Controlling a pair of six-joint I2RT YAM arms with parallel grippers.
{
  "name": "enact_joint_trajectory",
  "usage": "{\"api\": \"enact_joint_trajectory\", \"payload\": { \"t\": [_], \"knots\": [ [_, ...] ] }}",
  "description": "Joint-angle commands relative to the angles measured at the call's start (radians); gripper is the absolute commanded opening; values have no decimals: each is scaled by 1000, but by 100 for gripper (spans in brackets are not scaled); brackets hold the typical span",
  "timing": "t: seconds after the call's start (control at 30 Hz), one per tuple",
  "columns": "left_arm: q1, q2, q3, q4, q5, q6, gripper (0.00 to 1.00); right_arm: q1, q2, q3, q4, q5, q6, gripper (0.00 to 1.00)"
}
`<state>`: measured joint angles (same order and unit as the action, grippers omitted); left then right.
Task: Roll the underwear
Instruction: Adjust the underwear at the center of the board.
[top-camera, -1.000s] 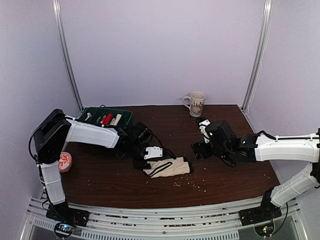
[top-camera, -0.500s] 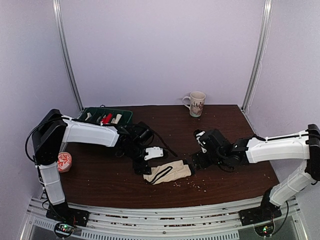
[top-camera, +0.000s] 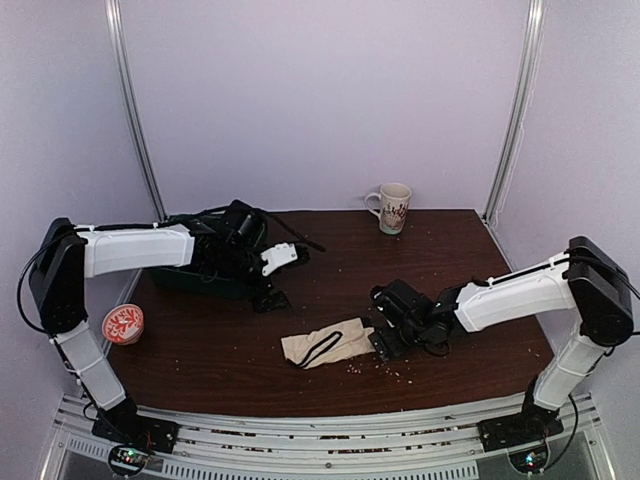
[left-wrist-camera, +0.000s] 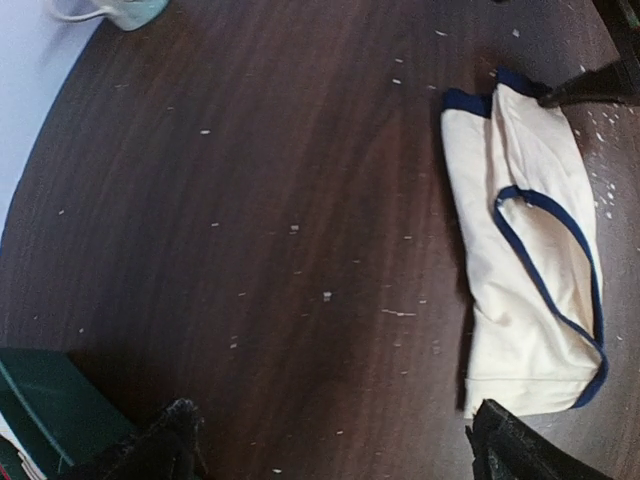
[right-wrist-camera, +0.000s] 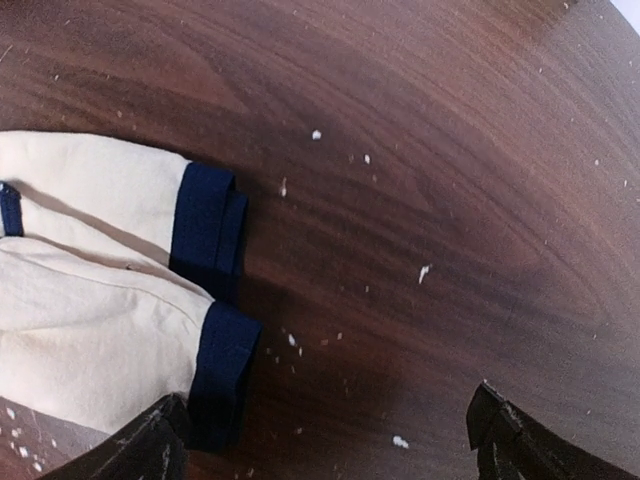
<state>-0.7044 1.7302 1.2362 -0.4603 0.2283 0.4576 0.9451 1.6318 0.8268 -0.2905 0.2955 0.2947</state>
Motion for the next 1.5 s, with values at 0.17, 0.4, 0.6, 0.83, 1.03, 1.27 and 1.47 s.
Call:
{"api": "enact_joint_trajectory", "payload": {
  "t": [0.17, 0.4, 0.6, 0.83, 1.03, 1.27, 1.47],
  "knots": [
    [100, -13, -93, 179, 67, -34, 98, -9, 293, 331, -97, 181, -110, 100],
    [129, -27, -124, 230, 61, -80, 98, -65, 458, 618, -66, 178, -254, 100],
    [165, -9, -119, 233, 121, -93, 98, -124, 649, 862, -44, 17, -303, 100],
    [163, 54, -28, 158, 207, -106, 98, -125, 544, 816, -19, 67, -235, 100],
    [126, 153, 166, -4, 251, -146, 80, -126, 219, 534, 35, 157, -102, 100],
    [67, 282, 269, -105, 270, -201, 62, -112, -83, 194, 109, 176, 10, 100],
    [37, 420, 392, -162, 254, -228, 47, -104, -247, 19, 138, 209, 29, 100]
  ]
}}
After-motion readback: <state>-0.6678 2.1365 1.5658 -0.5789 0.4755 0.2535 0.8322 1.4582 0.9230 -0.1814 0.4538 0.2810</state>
